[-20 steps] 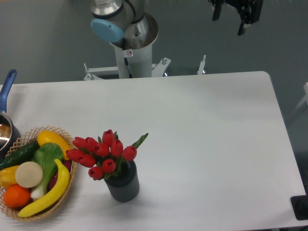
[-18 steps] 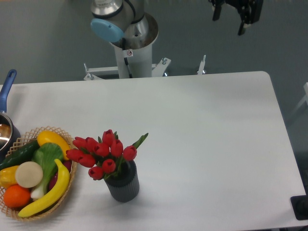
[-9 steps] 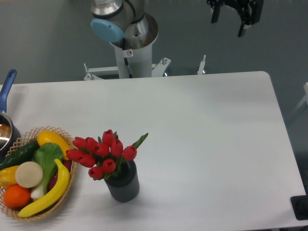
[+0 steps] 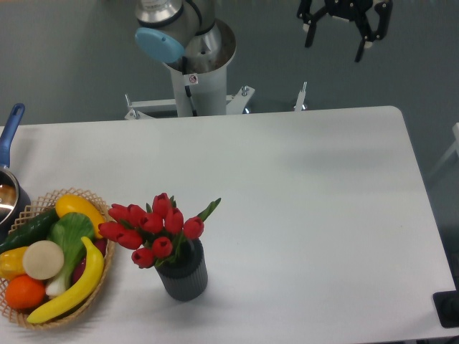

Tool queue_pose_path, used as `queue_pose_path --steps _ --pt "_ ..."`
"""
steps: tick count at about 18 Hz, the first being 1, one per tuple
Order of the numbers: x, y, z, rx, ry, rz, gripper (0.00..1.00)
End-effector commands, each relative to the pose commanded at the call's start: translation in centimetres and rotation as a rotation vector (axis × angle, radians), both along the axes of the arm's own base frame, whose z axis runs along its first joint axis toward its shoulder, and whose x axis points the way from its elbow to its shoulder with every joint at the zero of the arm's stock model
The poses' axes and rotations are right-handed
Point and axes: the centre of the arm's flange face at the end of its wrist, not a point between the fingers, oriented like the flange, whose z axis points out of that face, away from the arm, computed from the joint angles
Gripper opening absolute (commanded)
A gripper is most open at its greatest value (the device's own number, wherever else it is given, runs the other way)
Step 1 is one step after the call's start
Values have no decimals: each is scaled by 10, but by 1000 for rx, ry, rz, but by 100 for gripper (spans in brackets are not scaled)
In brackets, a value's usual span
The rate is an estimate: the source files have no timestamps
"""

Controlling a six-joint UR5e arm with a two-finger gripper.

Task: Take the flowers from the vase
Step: 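Open the gripper and move it down toward the red tulips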

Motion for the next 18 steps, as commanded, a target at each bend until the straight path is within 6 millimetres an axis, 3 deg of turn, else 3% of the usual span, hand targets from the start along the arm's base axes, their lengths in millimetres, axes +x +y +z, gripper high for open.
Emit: queue_pose_path --steps 5,9,13,18 --pt "0 5 5 50 8 32 100" --pt "-2 14 -2 189 -97 149 100" --pt "4 18 -13 240 -65 169 100" --pt "15 47 -16 244 -80 125 100"
